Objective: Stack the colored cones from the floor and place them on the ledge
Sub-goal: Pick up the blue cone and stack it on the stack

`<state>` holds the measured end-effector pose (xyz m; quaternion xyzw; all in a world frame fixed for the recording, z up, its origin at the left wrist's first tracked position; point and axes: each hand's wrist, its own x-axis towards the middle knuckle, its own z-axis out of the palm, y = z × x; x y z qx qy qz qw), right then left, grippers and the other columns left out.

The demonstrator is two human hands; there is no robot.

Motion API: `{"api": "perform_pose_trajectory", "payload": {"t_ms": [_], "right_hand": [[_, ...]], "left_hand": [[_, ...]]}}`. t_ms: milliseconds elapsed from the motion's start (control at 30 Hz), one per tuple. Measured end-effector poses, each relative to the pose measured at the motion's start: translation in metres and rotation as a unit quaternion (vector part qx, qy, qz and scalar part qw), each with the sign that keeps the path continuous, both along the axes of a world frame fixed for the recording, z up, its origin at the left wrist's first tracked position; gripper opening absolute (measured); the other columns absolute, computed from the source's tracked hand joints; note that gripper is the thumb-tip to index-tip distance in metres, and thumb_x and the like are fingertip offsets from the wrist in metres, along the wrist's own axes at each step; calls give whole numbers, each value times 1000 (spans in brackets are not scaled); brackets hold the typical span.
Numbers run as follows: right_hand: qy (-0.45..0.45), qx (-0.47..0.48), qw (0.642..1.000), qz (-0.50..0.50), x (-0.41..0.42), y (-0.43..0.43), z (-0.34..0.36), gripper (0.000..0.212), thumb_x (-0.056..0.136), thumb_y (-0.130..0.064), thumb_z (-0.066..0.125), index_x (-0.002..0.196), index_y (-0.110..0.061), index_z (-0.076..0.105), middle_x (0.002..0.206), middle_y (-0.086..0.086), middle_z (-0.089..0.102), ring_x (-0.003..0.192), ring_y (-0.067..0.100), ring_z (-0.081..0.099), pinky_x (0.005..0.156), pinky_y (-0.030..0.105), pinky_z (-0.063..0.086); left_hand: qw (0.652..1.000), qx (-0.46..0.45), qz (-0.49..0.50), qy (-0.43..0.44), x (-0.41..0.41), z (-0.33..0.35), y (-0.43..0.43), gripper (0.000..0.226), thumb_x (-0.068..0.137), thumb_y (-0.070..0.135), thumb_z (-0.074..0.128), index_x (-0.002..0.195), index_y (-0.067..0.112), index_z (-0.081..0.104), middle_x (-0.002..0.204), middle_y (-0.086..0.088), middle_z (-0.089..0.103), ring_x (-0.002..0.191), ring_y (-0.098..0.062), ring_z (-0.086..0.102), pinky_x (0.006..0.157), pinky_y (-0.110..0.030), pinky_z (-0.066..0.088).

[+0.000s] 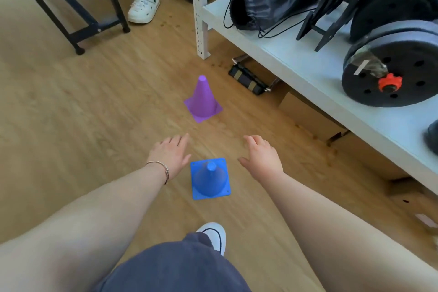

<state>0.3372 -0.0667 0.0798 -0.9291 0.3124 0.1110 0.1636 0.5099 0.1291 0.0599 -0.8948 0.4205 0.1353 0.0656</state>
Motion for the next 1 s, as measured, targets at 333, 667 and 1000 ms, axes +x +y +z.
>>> {"api": "perform_pose_trajectory", "payload": {"t_ms": [333, 667, 1000], "right_hand": [[86, 135, 983, 92, 3, 11, -66, 67, 87, -34, 65, 147, -26, 35, 147, -1, 41, 128, 27, 49, 99, 40, 46], [131, 148, 977, 86, 18, 29, -98, 60, 90, -30, 61, 143, -19, 37, 139, 6, 50, 121, 32, 53, 91, 43, 51], [82, 199, 976, 42, -9, 10, -96, 75, 90, -30, 64, 153, -21, 24, 150, 3, 43, 129, 28, 50, 99, 36, 43]], "left_hand": [[992, 70, -9, 102, -24, -56, 6, 65, 95, 45, 45, 151, 21, 20, 148, 0, 41, 131, -25, 46, 99, -37, 42], [972, 101, 60, 205, -43, -83, -3, 65, 94, 37, 50, 150, 18, 24, 131, -10, 58, 116, -32, 57, 89, -38, 46], [940, -5, 164, 299, -58, -81, -27, 71, 85, 30, 69, 148, 22, 35, 139, -2, 58, 123, -27, 57, 100, -36, 46]]}}
